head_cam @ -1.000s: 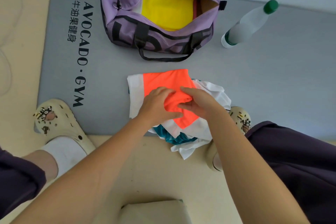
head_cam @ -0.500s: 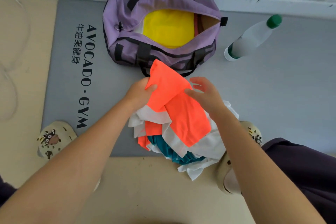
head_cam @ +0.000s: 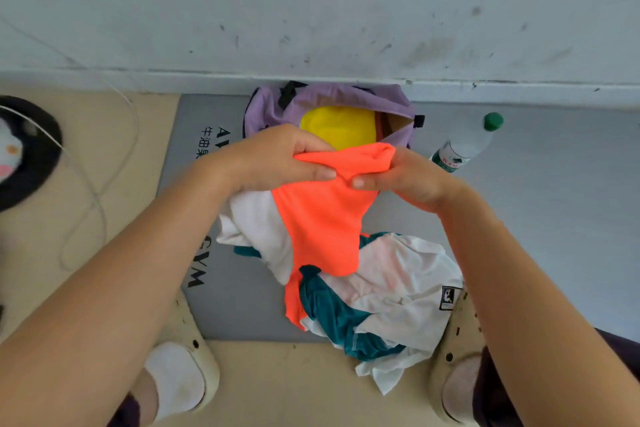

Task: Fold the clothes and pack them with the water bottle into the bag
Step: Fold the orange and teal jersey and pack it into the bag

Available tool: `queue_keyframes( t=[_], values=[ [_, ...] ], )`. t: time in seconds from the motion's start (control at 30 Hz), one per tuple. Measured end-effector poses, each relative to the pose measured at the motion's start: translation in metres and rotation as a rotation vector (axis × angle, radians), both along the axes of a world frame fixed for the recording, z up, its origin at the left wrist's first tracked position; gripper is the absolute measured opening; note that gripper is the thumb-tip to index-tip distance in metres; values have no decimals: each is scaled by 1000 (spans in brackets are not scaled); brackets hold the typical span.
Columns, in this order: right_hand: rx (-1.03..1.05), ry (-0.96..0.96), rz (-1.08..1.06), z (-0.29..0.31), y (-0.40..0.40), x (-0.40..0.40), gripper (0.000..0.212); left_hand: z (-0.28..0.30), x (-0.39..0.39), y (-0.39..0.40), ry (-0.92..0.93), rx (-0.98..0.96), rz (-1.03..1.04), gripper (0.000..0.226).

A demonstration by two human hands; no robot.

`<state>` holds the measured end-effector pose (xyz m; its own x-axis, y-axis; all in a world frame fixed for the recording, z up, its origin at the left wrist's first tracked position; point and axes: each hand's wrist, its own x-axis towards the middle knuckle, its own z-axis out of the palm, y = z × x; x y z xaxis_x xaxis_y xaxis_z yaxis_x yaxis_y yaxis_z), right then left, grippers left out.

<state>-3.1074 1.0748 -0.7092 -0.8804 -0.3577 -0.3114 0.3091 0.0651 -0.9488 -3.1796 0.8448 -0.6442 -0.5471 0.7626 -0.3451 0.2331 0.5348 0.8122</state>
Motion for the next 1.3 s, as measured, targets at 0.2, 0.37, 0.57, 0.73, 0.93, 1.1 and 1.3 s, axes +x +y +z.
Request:
queue_keyframes(
  t=[0.2,0.37,0.57,0.73,0.93,1.1,1.3],
  values=[
    [143,118,-155,59,-7,26,42,43,19,-14,104,-219,77,48],
    [374,148,-253,86,2,44,4,42,54,-2,-54,-117,167,42],
    [542,176,-237,99,3,29,24,-1,94,22,-554,300,386,35],
    [730,221,-3,21,-55,-29,46,-89,97,-8,-665,308,767,45],
    [774,90,78,-117,-103,-12,46,-235,117,-75,-527,-134,1020,12],
    [887,-89,-176,-174,-54,64,39,-287,135,-101,-481,-308,1037,10],
    [1079,-203,-527,-187,-28,125,49,-289,127,-114,-164,-398,1024,21]
  ],
)
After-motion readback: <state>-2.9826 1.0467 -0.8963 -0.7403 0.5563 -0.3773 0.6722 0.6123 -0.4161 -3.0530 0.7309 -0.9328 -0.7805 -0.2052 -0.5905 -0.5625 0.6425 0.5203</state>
